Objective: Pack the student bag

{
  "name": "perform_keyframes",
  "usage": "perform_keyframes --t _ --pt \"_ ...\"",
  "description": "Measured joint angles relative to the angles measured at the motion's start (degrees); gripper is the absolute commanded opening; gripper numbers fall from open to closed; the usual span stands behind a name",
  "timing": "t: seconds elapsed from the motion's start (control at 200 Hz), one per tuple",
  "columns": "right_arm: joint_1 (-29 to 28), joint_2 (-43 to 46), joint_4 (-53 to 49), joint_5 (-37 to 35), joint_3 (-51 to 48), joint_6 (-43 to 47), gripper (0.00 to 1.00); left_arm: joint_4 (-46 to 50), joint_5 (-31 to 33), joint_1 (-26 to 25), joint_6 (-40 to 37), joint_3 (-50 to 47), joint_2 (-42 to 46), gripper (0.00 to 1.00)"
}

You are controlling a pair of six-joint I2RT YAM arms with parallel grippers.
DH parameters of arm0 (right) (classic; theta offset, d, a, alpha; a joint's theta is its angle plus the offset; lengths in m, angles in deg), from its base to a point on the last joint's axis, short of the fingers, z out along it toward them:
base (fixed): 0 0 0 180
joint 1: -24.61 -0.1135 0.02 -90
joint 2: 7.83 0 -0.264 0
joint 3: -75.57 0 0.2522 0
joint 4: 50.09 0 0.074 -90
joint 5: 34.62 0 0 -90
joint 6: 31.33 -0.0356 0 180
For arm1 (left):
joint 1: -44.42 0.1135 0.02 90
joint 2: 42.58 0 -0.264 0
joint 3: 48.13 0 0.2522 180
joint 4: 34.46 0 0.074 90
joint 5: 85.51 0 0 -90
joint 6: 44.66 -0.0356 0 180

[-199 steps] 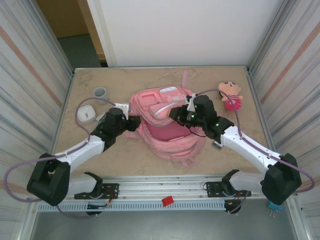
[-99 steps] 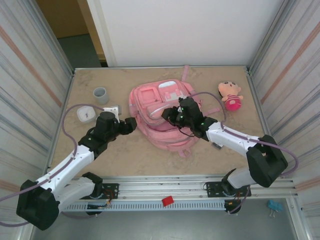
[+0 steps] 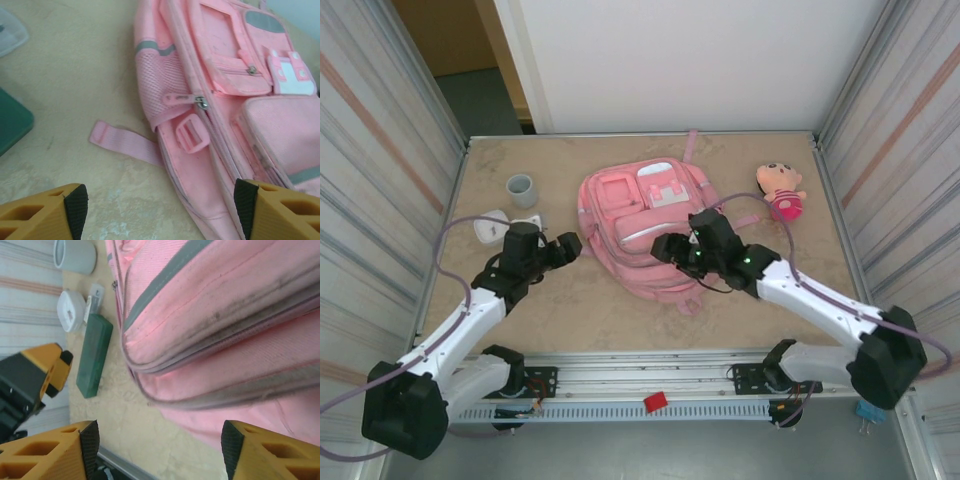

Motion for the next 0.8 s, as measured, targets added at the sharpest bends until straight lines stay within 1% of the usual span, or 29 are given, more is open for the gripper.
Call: perform_keyframes --t 0.095,0.236,0.361,0.521,0.611,0.802 --pt "0.0 4.9 -3.8 -0.6 -0.4 1.9 0.68 0.5 -0.6 3.5 0.4 -0.3 -0.4 0.8" --pt "0.1 8.6 -4.7 -0.3 -0.5 5.2 0.68 0.5 -2.0 10.5 0.4 -1.6 -2.2 0.81" --pt "0.1 7.0 -4.5 1.0 -0.5 7.6 0.68 0.9 -1.4 15.8 -0.1 -2.1 -4.2 0.81" --pt "0.1 0.6 -3.0 3.8 -0.1 9.5 0.68 -0.1 -0.8 21.4 -1.4 -2.1 -7.9 0.83" --pt "-0.1 -2.1 -2.1 5.1 0.7 10.1 0.68 -0.7 -0.4 23.3 -1.6 -2.1 -11.1 0.83" --pt "-1.0 -5.4 -0.1 7.3 3.2 11.9 0.69 -3.7 -0.9 23.6 -1.4 -1.5 -15.2 0.82"
